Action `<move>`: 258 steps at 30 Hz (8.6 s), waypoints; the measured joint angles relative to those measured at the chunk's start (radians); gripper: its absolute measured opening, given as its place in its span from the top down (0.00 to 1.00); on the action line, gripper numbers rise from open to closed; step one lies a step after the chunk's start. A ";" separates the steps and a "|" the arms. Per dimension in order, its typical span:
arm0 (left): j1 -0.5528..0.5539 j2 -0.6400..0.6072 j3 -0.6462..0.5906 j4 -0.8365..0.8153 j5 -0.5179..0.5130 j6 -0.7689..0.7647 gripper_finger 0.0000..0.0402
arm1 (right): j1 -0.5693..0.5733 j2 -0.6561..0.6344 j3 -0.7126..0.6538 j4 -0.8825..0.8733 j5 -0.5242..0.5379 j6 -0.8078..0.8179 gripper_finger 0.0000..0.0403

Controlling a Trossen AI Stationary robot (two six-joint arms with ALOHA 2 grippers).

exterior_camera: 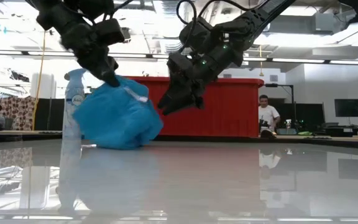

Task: Fold laundry
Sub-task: Fold the blue shorts

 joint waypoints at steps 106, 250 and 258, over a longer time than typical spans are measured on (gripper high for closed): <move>-0.803 0.120 0.115 -0.117 -0.692 -0.951 1.00 | -0.035 0.074 0.079 0.195 0.048 -0.156 0.59; -0.987 0.239 -0.217 -0.320 -1.025 -2.158 1.00 | 0.160 0.374 0.360 -0.577 -0.143 -0.600 0.67; -0.982 0.239 -0.380 0.071 -1.007 -2.062 1.00 | 0.202 0.374 0.360 -0.595 -0.146 -0.598 0.67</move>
